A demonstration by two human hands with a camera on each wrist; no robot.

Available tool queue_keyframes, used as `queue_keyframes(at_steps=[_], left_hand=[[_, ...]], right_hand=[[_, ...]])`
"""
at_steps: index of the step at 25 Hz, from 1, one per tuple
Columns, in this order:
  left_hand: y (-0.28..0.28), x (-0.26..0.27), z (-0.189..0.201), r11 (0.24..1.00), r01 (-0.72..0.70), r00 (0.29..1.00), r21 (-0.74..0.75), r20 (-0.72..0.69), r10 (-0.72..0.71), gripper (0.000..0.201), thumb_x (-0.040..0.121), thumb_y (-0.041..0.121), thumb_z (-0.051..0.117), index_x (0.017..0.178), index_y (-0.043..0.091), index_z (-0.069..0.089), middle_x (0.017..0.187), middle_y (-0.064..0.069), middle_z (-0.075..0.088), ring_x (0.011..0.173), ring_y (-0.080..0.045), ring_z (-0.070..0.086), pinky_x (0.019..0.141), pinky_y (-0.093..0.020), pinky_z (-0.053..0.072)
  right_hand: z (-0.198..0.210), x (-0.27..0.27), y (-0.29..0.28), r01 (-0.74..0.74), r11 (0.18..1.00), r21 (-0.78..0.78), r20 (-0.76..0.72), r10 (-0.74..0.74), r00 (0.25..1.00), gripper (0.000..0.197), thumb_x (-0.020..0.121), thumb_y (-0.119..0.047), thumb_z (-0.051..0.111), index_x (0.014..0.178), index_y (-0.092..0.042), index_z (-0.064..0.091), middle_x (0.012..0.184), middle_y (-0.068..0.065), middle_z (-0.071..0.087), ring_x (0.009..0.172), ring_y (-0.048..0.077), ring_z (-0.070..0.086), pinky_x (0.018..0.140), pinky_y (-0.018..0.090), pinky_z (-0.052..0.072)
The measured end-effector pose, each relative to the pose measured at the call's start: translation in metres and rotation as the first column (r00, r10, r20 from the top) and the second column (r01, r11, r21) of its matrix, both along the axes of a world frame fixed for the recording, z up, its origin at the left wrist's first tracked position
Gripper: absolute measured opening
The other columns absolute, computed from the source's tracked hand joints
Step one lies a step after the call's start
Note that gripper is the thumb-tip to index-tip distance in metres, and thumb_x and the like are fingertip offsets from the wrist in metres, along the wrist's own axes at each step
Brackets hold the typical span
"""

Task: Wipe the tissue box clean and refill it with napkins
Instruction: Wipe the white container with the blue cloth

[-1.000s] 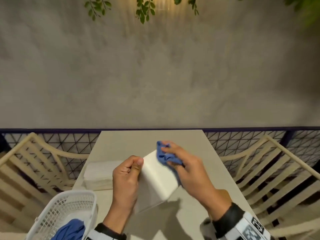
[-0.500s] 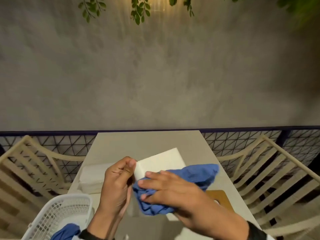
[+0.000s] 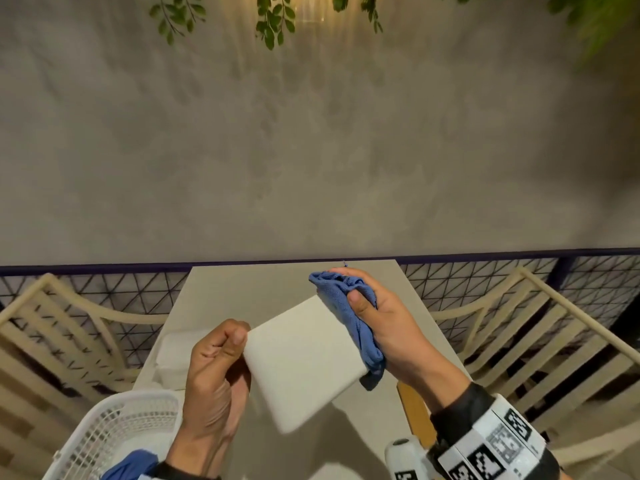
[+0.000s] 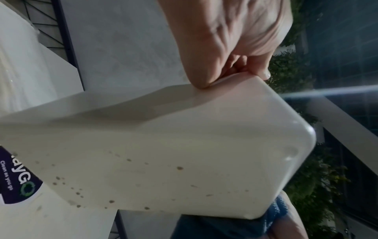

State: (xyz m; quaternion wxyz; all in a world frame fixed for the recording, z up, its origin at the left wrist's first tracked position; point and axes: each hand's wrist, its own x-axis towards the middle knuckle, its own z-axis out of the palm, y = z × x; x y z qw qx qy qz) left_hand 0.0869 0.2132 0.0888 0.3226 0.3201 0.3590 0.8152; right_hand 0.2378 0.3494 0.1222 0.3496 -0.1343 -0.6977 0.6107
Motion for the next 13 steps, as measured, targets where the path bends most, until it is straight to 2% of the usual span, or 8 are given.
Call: queue_keyframes(at_steps=[3, 6, 8, 9, 10, 11, 12, 13], left_hand=[[-0.003, -0.003, 0.001, 1.0, 0.004, 0.999, 0.013, 0.041, -0.004, 0.051, 0.04, 0.048, 0.086, 0.045, 0.019, 0.045, 0.047, 0.006, 0.036, 0.047, -0.009, 0.034, 0.045, -0.02, 0.027], [-0.001, -0.005, -0.005, 0.998, 0.041, 0.995, 0.05, 0.084, -0.045, 0.053, 0.039, 0.049, 0.087, 0.045, 0.02, 0.042, 0.047, 0.008, 0.037, 0.046, -0.008, 0.035, 0.047, -0.017, 0.033], [0.002, -0.009, -0.011, 0.997, 0.076, 0.992, 0.022, 0.1, -0.078, 0.054, 0.038, 0.047, 0.089, 0.047, 0.019, 0.043, 0.048, 0.008, 0.041, 0.047, -0.009, 0.039, 0.047, -0.019, 0.036], [0.002, -0.014, -0.012, 0.995, 0.092, 0.994, -0.024, 0.059, -0.09, 0.054, 0.037, 0.048, 0.089, 0.048, 0.018, 0.044, 0.048, 0.007, 0.045, 0.047, -0.009, 0.043, 0.046, -0.019, 0.037], [0.001, -0.019, -0.01, 0.991, 0.089, 0.994, -0.104, -0.05, -0.095, 0.054, 0.038, 0.051, 0.088, 0.05, 0.017, 0.047, 0.049, 0.006, 0.049, 0.046, -0.01, 0.046, 0.045, -0.017, 0.038], [-0.001, -0.023, -0.005, 0.975, 0.073, 0.967, -0.21, -0.224, -0.121, 0.052, 0.04, 0.055, 0.085, 0.052, 0.018, 0.052, 0.049, 0.005, 0.052, 0.046, -0.008, 0.048, 0.043, -0.017, 0.038], [-0.001, -0.027, 0.002, 0.947, 0.046, 0.901, -0.317, -0.396, -0.176, 0.048, 0.043, 0.056, 0.084, 0.057, 0.018, 0.057, 0.051, 0.005, 0.057, 0.047, -0.004, 0.05, 0.044, -0.015, 0.038], [0.001, -0.027, 0.008, 0.919, 0.029, 0.814, -0.393, -0.525, -0.25, 0.038, 0.05, 0.049, 0.084, 0.064, 0.021, 0.062, 0.056, 0.009, 0.063, 0.049, 0.002, 0.052, 0.047, -0.012, 0.039]], right_hand=[[-0.004, -0.004, 0.006, -0.1, 0.995, 0.026, 0.03, 0.099, 0.995, 0.047, 0.079, -0.06, 0.058, 0.116, -0.032, 0.056, 0.114, -0.006, 0.064, 0.104, 0.012, 0.06, 0.092, 0.028, 0.046], [0.001, -0.003, 0.007, -0.154, 0.988, 0.031, 0.03, 0.153, 0.988, 0.052, 0.077, -0.061, 0.058, 0.116, -0.027, 0.052, 0.107, -0.008, 0.065, 0.096, 0.009, 0.062, 0.082, 0.022, 0.051], [0.005, 0.0, 0.004, -0.166, 0.981, 0.097, 0.054, 0.161, 0.985, 0.051, 0.08, -0.058, 0.056, 0.115, -0.022, 0.048, 0.102, -0.013, 0.063, 0.093, 0.008, 0.06, 0.082, 0.022, 0.05], [0.006, 0.002, 0.002, -0.181, 0.972, 0.152, 0.088, 0.17, 0.982, 0.046, 0.084, -0.054, 0.055, 0.114, -0.02, 0.046, 0.1, -0.012, 0.061, 0.091, 0.008, 0.059, 0.081, 0.023, 0.05], [0.008, 0.003, 0.0, -0.195, 0.957, 0.213, 0.147, 0.166, 0.975, 0.035, 0.089, -0.046, 0.052, 0.113, -0.021, 0.045, 0.098, -0.01, 0.058, 0.088, 0.008, 0.056, 0.079, 0.025, 0.048], [0.011, 0.004, -0.003, -0.21, 0.937, 0.28, 0.212, 0.153, 0.965, 0.023, 0.093, -0.036, 0.048, 0.111, -0.022, 0.043, 0.096, -0.008, 0.055, 0.085, 0.008, 0.054, 0.077, 0.025, 0.046], [0.013, 0.003, -0.004, -0.215, 0.909, 0.356, 0.273, 0.119, 0.955, 0.017, 0.094, -0.028, 0.044, 0.11, -0.024, 0.042, 0.095, -0.008, 0.054, 0.082, 0.007, 0.052, 0.076, 0.025, 0.044], [0.017, 0.001, -0.007, -0.217, 0.872, 0.439, 0.321, 0.073, 0.944, 0.017, 0.093, -0.022, 0.042, 0.11, -0.024, 0.041, 0.097, -0.006, 0.054, 0.083, 0.008, 0.052, 0.076, 0.025, 0.044]])
